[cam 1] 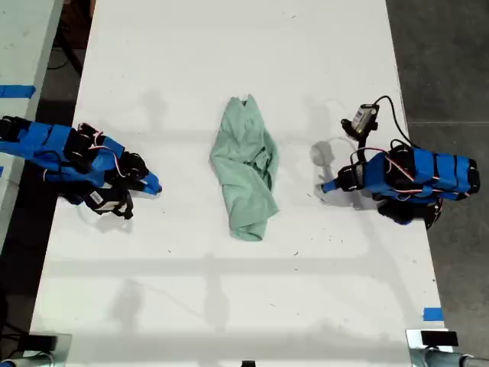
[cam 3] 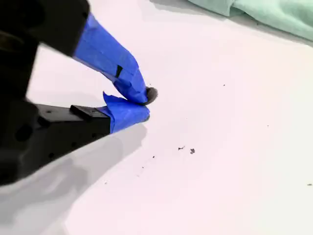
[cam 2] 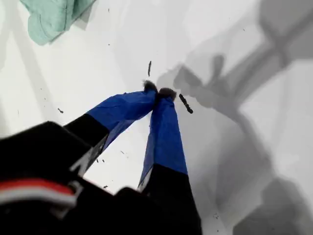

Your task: Fold t shirt

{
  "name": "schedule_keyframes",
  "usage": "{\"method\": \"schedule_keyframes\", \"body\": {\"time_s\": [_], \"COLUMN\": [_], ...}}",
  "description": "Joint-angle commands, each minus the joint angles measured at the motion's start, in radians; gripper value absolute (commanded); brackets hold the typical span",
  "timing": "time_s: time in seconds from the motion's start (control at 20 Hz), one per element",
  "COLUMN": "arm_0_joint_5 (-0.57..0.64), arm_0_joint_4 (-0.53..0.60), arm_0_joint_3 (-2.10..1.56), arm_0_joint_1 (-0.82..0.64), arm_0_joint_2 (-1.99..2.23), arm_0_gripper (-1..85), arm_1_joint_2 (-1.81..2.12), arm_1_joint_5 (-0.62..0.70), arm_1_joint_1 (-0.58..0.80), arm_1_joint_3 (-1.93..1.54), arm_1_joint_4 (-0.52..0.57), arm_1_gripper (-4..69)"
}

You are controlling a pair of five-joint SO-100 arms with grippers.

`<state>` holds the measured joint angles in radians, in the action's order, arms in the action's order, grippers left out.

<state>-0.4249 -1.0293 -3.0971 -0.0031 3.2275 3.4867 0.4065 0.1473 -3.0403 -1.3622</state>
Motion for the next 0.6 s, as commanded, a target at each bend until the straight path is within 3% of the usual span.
{"method": "schedule_keyframes", "body": {"time_s": [0.0,0.25,0.5,0.55], "arm_0_joint_5": [0.137,0.253,0.305,0.305], "arm_0_joint_4": [0.0,-0.061,-0.071,-0.071], "arm_0_joint_3": [-0.106,-0.112,-0.112,-0.112], "arm_0_joint_1": [-0.097,-0.207,-0.213,-0.222], "arm_0_joint_2": [0.249,0.354,0.354,0.354], "arm_0_gripper": [0.3,0.1,7.6,2.8], "arm_1_joint_2": [0.014,0.014,0.014,0.014], "arm_1_joint_5": [0.009,0.006,0.009,0.008], "arm_1_joint_1": [0.003,-0.009,-0.008,-0.009], "arm_1_joint_3": [-0.061,-0.061,-0.061,-0.061], "arm_1_joint_4": [0.011,0.011,0.011,0.011], "arm_1_gripper": [1.2,1.2,1.2,1.2]}}
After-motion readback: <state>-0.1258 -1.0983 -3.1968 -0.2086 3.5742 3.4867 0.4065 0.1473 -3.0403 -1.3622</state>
